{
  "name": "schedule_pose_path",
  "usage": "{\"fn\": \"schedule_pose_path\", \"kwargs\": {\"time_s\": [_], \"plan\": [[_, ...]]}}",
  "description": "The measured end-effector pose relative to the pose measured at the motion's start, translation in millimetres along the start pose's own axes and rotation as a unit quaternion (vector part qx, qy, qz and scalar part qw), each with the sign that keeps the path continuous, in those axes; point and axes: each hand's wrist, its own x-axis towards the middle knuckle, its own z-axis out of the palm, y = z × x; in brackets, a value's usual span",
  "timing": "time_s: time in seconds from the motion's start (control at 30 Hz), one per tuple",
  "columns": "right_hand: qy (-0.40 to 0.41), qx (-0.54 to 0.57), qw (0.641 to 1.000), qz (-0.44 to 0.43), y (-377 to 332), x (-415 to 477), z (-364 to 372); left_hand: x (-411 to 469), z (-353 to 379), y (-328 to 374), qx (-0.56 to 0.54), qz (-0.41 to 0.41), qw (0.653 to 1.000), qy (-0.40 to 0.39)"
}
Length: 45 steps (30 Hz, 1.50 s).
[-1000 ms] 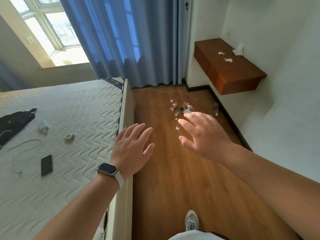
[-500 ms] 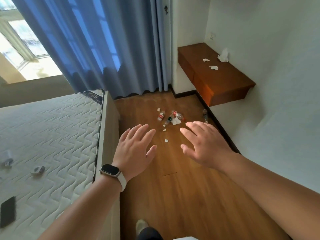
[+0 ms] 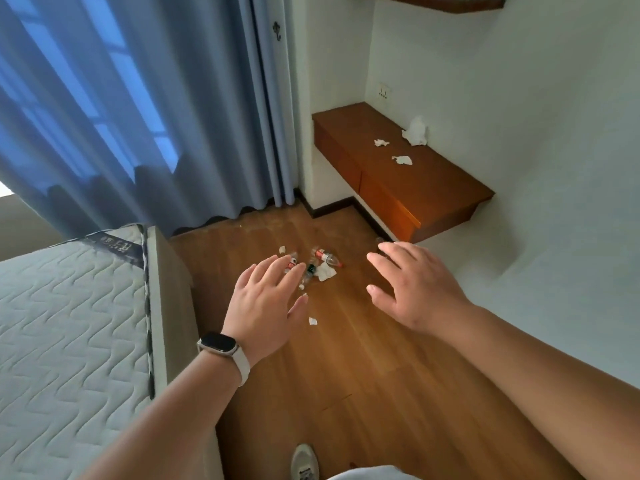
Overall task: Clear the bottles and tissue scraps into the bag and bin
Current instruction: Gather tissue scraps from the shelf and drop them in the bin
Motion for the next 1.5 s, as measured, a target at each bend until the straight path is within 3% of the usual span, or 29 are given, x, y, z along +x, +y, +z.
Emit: {"fn": "schedule_pose_path", "kwargs": {"time_s": [0.33,0.63,1.1,1.5], "plan": [[-0.020,-0.027,0.995,0.092,25,72,14,109,28,-49,-0.031,0.078,0.996,-0.001],[-0.040,0.012,0.991,0.127,114,146,68,226,83,-42,-0.014,0.093,0.994,-0.048],[-0.099,0.030,0.987,0.124,339,280,90,460,133,39,0.040,0.076,0.993,-0.075],[-0.127,0.051,0.975,0.176,412,303,109,555,174,61,0.051,0.107,0.982,-0.147]]}}
